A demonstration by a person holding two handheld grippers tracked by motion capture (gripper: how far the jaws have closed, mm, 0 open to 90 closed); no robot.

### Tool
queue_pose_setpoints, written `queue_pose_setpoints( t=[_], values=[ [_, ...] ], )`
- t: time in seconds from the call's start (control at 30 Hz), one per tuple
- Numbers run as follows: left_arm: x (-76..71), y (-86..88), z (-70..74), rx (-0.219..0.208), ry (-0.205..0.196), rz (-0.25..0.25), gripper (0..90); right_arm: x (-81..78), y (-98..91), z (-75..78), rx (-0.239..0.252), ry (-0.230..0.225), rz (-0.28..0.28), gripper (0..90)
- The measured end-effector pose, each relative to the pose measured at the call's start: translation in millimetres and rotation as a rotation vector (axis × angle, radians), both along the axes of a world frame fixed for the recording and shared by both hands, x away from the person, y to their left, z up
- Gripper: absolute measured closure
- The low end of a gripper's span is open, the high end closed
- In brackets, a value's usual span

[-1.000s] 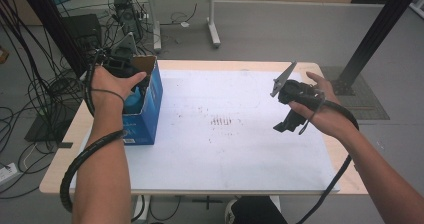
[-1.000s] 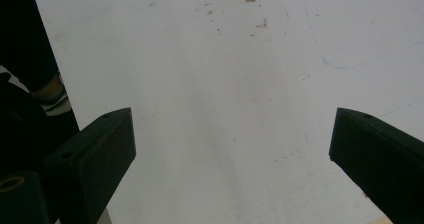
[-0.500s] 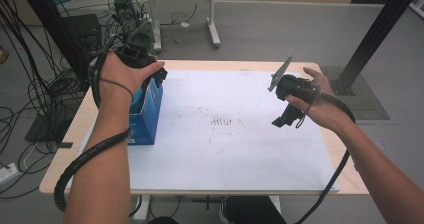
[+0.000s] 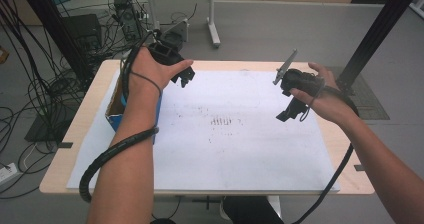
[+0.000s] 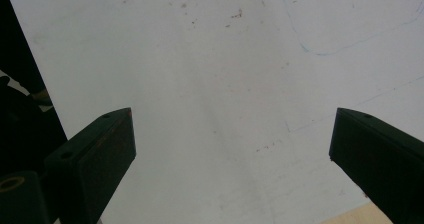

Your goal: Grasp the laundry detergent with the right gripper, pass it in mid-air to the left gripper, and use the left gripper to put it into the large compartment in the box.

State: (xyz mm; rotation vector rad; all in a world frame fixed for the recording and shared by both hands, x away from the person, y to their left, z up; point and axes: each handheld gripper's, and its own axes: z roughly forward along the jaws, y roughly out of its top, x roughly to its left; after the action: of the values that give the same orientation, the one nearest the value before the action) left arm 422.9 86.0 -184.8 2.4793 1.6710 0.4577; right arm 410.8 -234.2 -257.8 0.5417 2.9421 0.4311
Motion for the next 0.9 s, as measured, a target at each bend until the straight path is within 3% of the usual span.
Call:
queue_pose_setpoints(
  t=[0.9],
  values=[
    [0.0, -14.1, -2.9, -0.016, -0.009, -0.023, 9.1, -1.2, -2.0, 2.0, -0.006, -0.004, -0.003, 4.5]
  ],
)
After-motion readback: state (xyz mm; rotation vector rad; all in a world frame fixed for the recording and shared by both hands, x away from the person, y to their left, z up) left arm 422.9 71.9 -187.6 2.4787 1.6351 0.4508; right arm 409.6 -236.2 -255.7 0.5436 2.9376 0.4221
